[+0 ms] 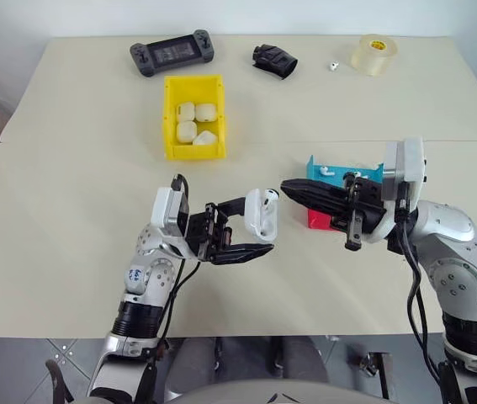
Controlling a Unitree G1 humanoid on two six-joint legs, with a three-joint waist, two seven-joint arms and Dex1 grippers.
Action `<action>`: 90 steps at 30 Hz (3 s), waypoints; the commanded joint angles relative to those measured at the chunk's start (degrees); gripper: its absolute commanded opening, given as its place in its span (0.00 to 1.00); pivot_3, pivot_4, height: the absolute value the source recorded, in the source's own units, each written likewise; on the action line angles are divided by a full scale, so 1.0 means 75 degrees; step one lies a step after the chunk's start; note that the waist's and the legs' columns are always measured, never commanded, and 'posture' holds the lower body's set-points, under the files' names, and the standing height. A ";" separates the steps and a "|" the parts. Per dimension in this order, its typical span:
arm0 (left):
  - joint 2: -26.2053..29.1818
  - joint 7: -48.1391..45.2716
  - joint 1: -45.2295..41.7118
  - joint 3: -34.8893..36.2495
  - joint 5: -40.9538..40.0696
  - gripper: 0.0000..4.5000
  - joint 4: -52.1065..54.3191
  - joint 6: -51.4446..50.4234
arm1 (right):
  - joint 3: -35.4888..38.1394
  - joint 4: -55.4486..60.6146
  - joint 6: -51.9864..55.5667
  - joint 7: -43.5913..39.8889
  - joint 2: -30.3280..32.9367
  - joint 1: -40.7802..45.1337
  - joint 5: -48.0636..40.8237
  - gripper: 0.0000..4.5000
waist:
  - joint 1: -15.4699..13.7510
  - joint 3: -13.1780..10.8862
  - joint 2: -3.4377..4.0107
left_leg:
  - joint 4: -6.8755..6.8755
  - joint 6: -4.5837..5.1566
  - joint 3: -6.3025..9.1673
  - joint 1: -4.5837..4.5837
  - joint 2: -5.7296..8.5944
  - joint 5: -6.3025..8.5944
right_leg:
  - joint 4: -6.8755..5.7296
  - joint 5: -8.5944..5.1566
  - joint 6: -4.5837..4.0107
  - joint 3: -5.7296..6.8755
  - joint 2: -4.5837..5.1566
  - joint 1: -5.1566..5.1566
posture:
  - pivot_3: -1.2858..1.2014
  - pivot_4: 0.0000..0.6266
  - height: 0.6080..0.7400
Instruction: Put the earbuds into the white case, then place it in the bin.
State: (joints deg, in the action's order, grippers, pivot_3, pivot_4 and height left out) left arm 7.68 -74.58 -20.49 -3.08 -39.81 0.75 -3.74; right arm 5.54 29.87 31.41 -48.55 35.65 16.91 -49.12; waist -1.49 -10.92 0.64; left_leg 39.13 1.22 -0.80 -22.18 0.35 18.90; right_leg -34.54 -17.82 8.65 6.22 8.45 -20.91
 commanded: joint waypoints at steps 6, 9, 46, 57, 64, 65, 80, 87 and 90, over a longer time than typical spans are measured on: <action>0.0001 -0.0008 -0.0204 0.0047 -0.0001 0.62 -0.0110 0.0108 | 0.0313 0.0605 0.0089 0.0123 0.0169 -0.0217 -0.0376 0.00 | 0.0006 0.0000 0.0000 | 0.0000 0.0000 -0.0002 0.0000 0.0000 0.0000 | -0.0001 0.0000 0.0000 -0.0001 -0.0001 -0.0002 | 0.52 0.24 1.00; 0.0004 -0.0023 -0.0204 0.0014 -0.0026 0.62 -0.0091 0.0040 | 0.0332 0.0410 0.0083 0.0345 0.0286 -0.0257 0.0075 0.00 | -0.0003 0.0000 0.0000 | 0.0000 0.0000 -0.0001 0.0000 0.0000 0.0000 | -0.0001 0.0000 0.0000 -0.0001 -0.0001 -0.0001 | 0.52 0.24 1.00; 0.0140 0.0085 -0.0257 0.0071 0.0147 0.62 -0.0313 -0.0021 | 0.0277 0.1054 0.0454 0.0441 0.0155 -0.0194 -0.0906 0.00 | 0.0005 0.0000 0.0000 | 0.0000 0.0000 -0.0001 0.0000 0.0001 0.0000 | -0.0001 0.0000 0.0000 -0.0001 0.0000 -0.0002 | 0.52 0.24 1.00; 0.0123 0.0046 -0.0215 0.0116 0.0096 0.62 -0.0334 0.0070 | 0.0496 0.1153 0.0563 0.0547 0.0273 -0.0408 -0.1206 0.00 | -0.0001 0.0000 0.0000 | 0.0000 0.0000 -0.0001 0.0000 0.0000 0.0000 | -0.0001 0.0000 0.0000 -0.0001 0.0000 -0.0002 | 0.52 0.24 1.00; 0.0439 -0.0195 0.0050 0.0335 -0.0011 0.62 -0.0089 0.0140 | 0.2163 0.0598 0.0112 -0.0130 0.1053 -0.2379 -0.0461 0.13 | -0.0052 0.0000 -0.0001 | -0.0001 0.0002 -0.0001 0.0000 0.0005 0.0001 | 0.0009 0.0000 0.0000 0.0010 0.0003 0.0013 | 0.52 0.24 1.00; 0.0455 -0.0251 0.0070 0.0331 0.0005 0.62 -0.0064 0.0187 | 0.2246 0.0570 0.0076 -0.0342 0.1190 -0.2608 -0.0401 0.21 | -0.0041 0.0000 -0.0001 | -0.0004 0.0005 -0.0006 0.0001 0.0008 0.0003 | 0.0015 0.0000 0.0000 0.0010 0.0002 0.0016 | 0.52 0.24 1.00; 0.0626 -0.0077 0.0615 0.0237 -0.0228 0.62 0.0995 -0.0119 | 0.3051 -0.1883 -0.1289 -0.1436 0.1731 -0.3147 0.1327 0.99 | -0.0003 0.0001 0.0001 | -0.0002 0.0006 -0.0005 0.0018 -0.0003 0.0003 | 0.0027 0.0000 0.0000 0.0001 0.0000 0.0033 | 0.52 0.24 1.00; 0.0645 0.0142 0.0838 0.0183 -0.0188 0.62 0.1273 -0.0210 | 0.1565 -0.3017 -0.0165 -0.1322 0.3057 -0.0480 0.2168 0.99 | 0.0037 0.0002 0.0007 | 0.0002 0.0005 -0.0013 0.0018 -0.0004 0.0003 | 0.0035 0.0000 0.0000 -0.0005 0.0001 0.0032 | 0.52 0.24 1.00; 0.0610 0.0231 0.0866 0.0139 -0.0152 0.62 0.1311 -0.0195 | 0.0545 -0.3954 0.0181 -0.1666 0.3264 0.1091 0.2624 0.99 | 0.0036 0.0002 0.0013 | 0.0003 0.0005 -0.0015 0.0018 -0.0008 0.0002 | 0.0041 0.0000 -0.0001 -0.0007 0.0000 0.0029 | 0.52 0.24 1.00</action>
State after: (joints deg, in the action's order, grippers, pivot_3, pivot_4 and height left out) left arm 12.25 -73.23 -14.21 -1.81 -40.30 8.71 -5.51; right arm 12.23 2.54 31.85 -59.60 59.01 22.86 -31.40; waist -1.22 -10.91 0.74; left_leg 39.13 1.26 -0.88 -22.06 0.29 18.92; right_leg -34.22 -17.82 8.64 6.20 8.44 -20.70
